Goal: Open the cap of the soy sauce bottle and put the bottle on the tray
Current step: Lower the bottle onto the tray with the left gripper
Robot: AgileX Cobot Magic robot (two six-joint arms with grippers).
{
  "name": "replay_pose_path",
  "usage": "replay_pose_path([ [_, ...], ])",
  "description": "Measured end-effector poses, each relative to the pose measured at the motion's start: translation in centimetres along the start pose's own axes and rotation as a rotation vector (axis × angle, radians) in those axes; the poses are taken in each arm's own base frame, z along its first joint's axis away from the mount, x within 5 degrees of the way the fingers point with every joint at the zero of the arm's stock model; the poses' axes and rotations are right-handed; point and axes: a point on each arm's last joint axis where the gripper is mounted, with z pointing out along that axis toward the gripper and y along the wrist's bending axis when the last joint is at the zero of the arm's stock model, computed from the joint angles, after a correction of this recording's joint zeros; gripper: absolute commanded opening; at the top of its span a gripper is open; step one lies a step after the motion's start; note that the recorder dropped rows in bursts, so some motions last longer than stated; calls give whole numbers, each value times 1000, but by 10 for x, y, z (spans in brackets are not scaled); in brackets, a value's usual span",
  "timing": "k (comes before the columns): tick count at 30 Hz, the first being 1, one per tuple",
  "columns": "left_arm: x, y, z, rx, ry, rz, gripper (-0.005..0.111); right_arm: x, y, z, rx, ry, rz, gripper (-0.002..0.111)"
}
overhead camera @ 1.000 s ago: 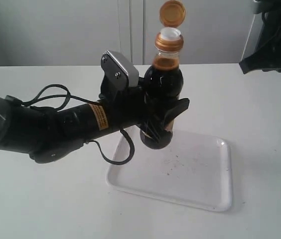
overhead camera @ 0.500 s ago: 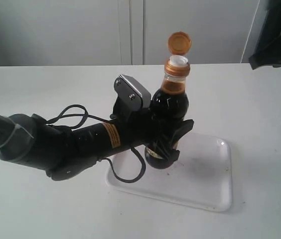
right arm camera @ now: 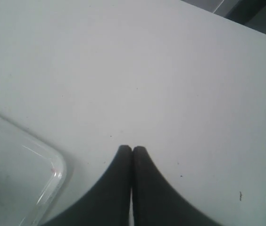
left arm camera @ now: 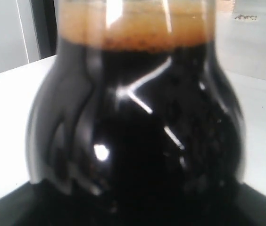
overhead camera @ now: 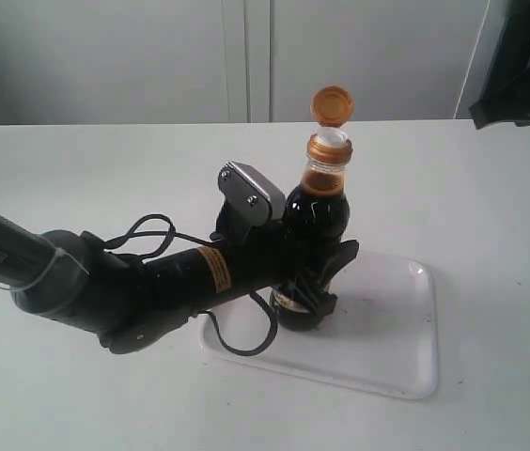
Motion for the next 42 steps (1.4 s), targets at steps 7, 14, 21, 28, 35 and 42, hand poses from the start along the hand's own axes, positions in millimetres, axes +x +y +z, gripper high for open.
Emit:
replay_pose_path([
  [7, 2, -2, 1, 23, -6, 22, 0, 0, 0, 0, 0, -2, 0, 0],
  [14, 6, -6, -4, 58, -10, 61, 0, 0, 0, 0, -1, 3, 0, 0],
  [21, 10, -8, -12, 49, -19, 57, 0, 0, 0, 0, -2, 3, 1, 0],
  [28, 11, -9, -14, 56, -22, 58, 31, 0, 0, 0, -2, 5, 11, 0],
  [35, 13, -9, -15, 47, -3, 54, 100, 0, 0, 0, -3, 5, 14, 0],
  [42, 13, -8, -15, 47, -1, 72, 105, 0, 0, 0, -3, 5, 14, 0],
])
